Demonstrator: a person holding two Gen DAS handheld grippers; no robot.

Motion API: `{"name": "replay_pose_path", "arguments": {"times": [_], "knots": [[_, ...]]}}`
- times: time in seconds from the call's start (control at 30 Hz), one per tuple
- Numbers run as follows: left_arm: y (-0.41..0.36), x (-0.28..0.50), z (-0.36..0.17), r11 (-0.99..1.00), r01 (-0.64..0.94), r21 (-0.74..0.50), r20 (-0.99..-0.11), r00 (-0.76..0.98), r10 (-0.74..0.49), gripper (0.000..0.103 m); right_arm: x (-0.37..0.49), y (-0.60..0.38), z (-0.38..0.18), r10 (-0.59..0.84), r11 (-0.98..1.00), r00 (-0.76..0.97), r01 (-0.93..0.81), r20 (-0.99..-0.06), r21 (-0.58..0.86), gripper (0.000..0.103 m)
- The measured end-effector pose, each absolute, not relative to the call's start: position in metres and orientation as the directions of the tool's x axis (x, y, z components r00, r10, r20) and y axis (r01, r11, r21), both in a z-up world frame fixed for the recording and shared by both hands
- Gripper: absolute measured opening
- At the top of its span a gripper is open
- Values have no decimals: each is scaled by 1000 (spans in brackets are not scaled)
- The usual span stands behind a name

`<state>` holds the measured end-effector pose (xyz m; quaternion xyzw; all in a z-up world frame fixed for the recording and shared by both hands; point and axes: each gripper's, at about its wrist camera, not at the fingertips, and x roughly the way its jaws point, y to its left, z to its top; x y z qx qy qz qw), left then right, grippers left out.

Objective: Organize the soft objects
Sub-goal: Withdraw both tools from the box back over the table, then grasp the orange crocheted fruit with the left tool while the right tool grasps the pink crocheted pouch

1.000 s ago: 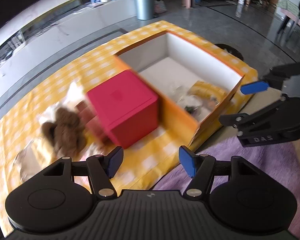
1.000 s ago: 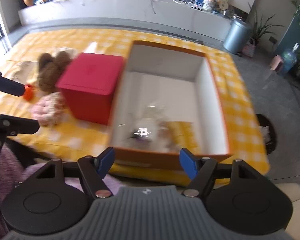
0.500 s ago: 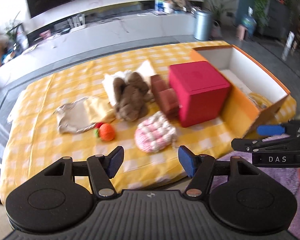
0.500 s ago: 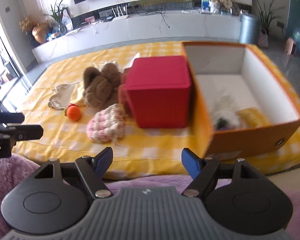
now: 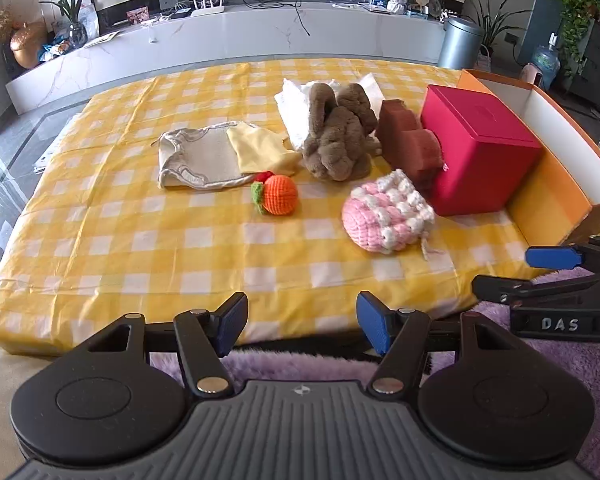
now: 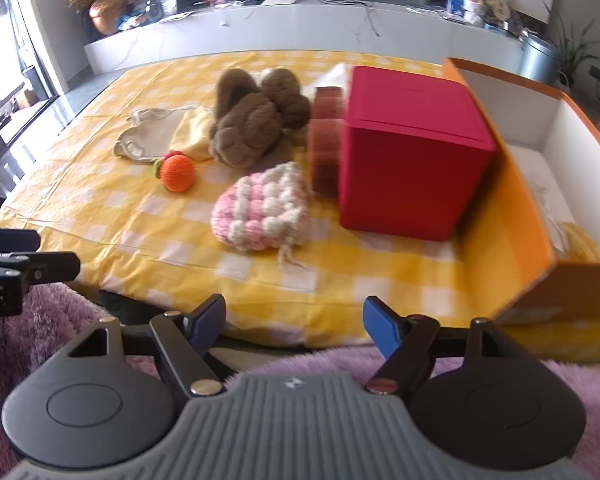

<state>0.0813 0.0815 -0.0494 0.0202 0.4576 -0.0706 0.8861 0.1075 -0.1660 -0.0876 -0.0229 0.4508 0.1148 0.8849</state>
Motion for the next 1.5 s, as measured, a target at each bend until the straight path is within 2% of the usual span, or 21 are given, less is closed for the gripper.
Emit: {"name": "replay_pose_path", "arguments": {"times": [0.13,0.4,0.47,0.63,0.93,1.17,1.23,1.3,1.37,1.5], "knots": [[89,95,-50,981,190,-47,-804,576,-150,74,120,-150,-93,207,963,565,-261,-799,65,75],[88,138,-63,959,282,38,-819,559,-132,74,167,-125,-105,206,958,554,-282,-807,51,75],[89,151,-68,955,294,42,-814,565,-138,74,178,-115,-109,201,954,558,-298,-805,31,79],[94,187,-83,965,264,5,-817,558,-148,74,197,-96,-121,179,946,568,-323,-803,-18,85],[83,227,-115,973,224,59,-827,557,-79,74,215,-96,-141,155,952,560,-305,-814,-29,86],[81,230,-130,973,228,44,-829,551,-92,74,219,-99,-151,163,953,558,-303,-814,-17,84],[80,230,-133,972,231,37,-825,556,-100,70,218,-97,-152,152,948,560,-316,-815,-40,82],[77,230,-136,970,237,54,-825,557,-91,61,217,-96,-154,141,944,567,-323,-811,-62,80],[73,229,-137,966,248,71,-824,560,-84,56,216,-95,-154,136,942,573,-326,-808,-73,77],[70,225,-137,963,257,83,-817,570,-81,51,214,-95,-153,126,940,584,-328,-802,-91,69]]}}
